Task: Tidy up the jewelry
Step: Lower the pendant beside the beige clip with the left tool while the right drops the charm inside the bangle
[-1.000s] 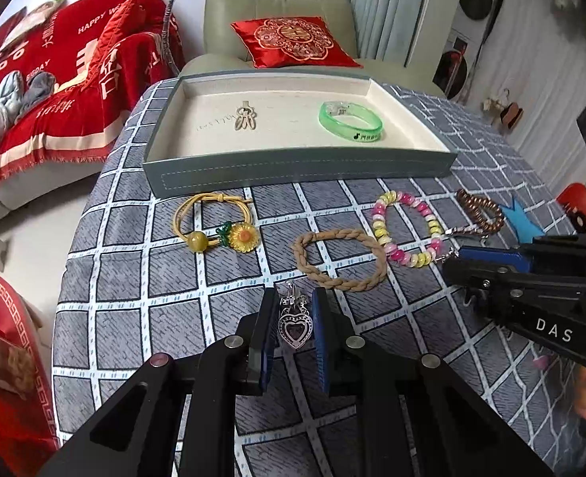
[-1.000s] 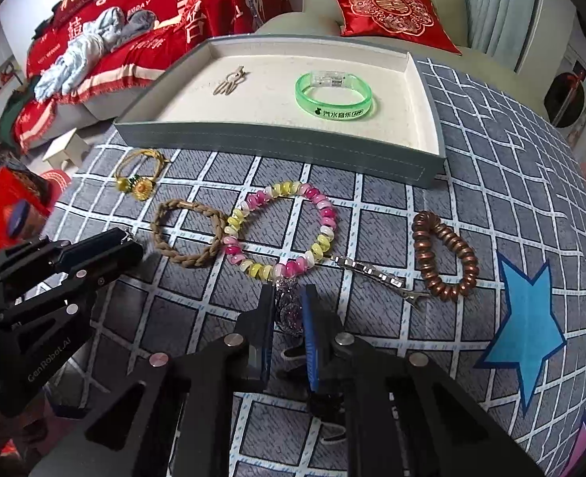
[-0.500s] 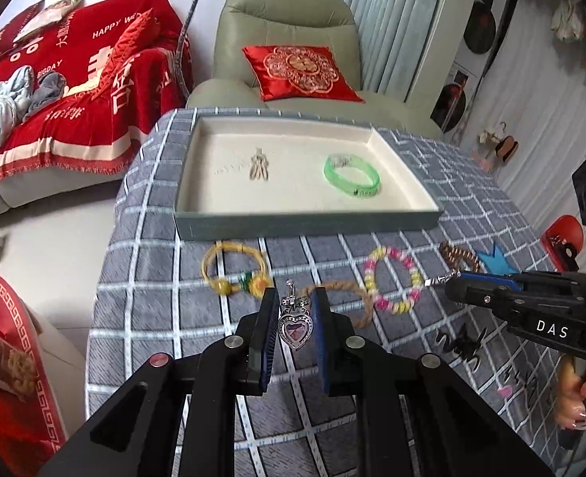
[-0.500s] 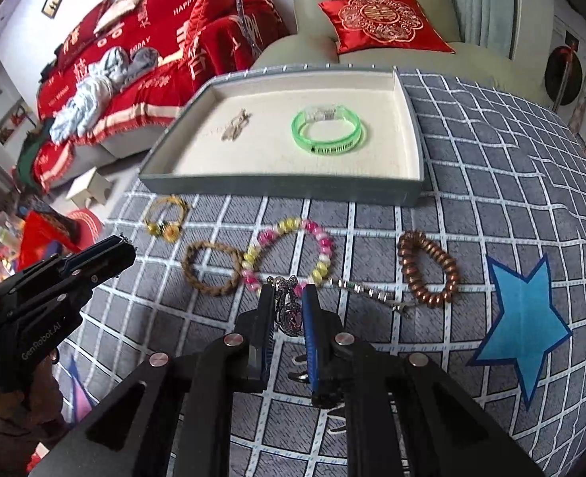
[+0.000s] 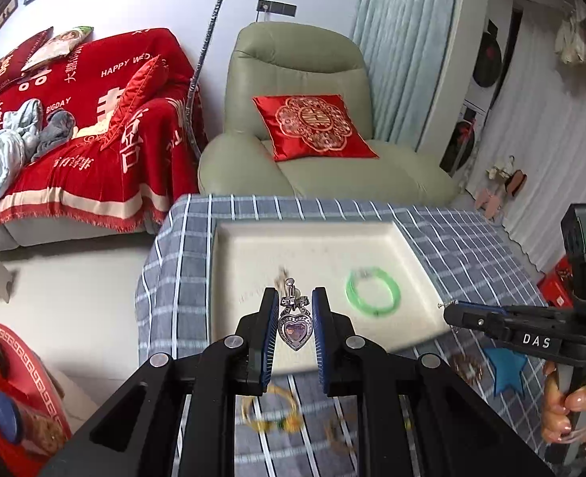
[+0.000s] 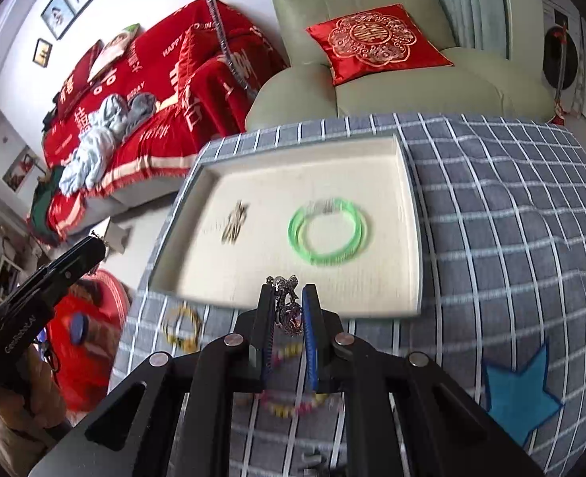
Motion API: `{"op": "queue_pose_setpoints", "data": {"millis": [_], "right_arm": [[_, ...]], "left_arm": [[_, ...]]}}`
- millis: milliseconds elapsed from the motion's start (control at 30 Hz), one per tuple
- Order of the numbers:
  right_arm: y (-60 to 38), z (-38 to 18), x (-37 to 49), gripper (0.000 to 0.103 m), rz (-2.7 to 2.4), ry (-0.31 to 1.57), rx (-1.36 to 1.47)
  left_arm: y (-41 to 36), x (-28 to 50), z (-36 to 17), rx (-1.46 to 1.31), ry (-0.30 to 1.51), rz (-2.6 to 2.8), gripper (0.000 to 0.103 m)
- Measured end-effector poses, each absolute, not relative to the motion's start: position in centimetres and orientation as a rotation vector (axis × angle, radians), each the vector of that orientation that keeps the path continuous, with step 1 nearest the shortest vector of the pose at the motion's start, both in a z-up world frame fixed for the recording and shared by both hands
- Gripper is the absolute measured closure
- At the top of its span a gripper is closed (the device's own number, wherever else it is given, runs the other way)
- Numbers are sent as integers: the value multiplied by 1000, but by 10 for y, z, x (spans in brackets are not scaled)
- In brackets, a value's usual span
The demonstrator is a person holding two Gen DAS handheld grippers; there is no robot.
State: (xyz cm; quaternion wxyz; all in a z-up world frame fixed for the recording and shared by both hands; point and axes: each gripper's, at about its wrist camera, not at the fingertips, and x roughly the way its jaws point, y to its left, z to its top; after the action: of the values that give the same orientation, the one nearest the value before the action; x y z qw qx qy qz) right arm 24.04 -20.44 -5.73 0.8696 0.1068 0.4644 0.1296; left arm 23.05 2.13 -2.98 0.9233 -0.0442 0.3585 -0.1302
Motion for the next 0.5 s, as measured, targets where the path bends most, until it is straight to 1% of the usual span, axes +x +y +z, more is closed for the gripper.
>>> {"op": "queue_pose_setpoints", "data": {"millis": [200, 500], "right_arm": [[-203, -64, 281, 88, 258, 1003, 247], [-198, -103, 324, 88, 219, 1066, 241]], "left_arm": [[10, 277, -36, -55, 777, -254, 69], [-19, 316, -99, 20, 883, -237, 69]]}}
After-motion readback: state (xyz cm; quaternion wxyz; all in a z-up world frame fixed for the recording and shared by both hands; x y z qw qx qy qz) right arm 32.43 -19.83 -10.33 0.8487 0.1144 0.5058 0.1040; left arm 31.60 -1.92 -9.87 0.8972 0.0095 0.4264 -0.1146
